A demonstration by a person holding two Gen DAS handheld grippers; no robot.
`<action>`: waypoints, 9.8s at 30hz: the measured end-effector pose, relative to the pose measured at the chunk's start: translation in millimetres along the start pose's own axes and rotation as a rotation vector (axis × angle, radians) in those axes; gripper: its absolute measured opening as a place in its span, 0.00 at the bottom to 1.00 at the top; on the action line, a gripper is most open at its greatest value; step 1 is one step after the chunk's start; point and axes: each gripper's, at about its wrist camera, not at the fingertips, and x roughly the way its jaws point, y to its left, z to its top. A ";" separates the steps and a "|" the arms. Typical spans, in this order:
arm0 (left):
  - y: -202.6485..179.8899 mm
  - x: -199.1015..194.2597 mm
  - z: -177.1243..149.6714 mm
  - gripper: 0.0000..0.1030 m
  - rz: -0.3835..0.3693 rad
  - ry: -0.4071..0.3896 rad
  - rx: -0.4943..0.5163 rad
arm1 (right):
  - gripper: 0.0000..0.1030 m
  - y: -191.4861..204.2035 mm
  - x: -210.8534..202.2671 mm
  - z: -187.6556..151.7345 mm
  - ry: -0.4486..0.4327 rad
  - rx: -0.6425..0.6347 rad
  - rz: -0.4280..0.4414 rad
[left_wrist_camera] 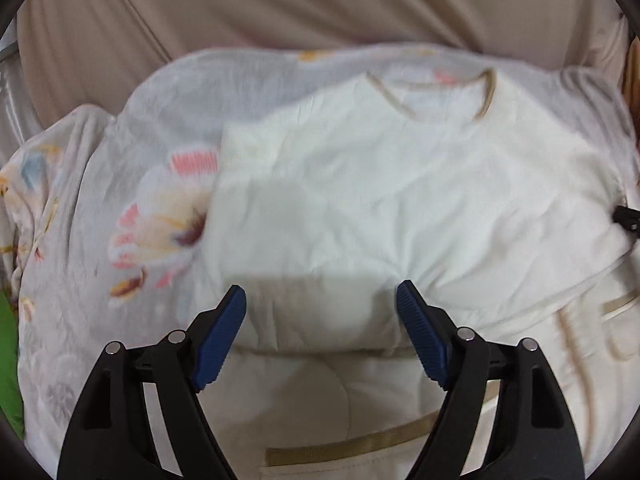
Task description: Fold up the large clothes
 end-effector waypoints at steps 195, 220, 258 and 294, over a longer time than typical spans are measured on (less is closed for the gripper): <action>15.8 120.5 141.3 0.42 -0.087 -0.097 -0.191 | 0.07 -29.7 101.4 116.1 -0.092 0.172 0.020; 16.1 124.4 141.0 0.43 -0.083 -0.093 -0.193 | 0.07 -34.7 106.6 113.4 -0.094 0.236 0.089; 107.9 -15.1 -25.8 0.58 -0.166 -0.019 -0.339 | 0.13 -32.0 -26.7 0.2 -0.091 0.214 0.096; 83.2 -86.3 20.2 0.21 -0.399 -0.204 -0.373 | 0.45 0.5 -28.2 43.1 -0.142 0.133 0.085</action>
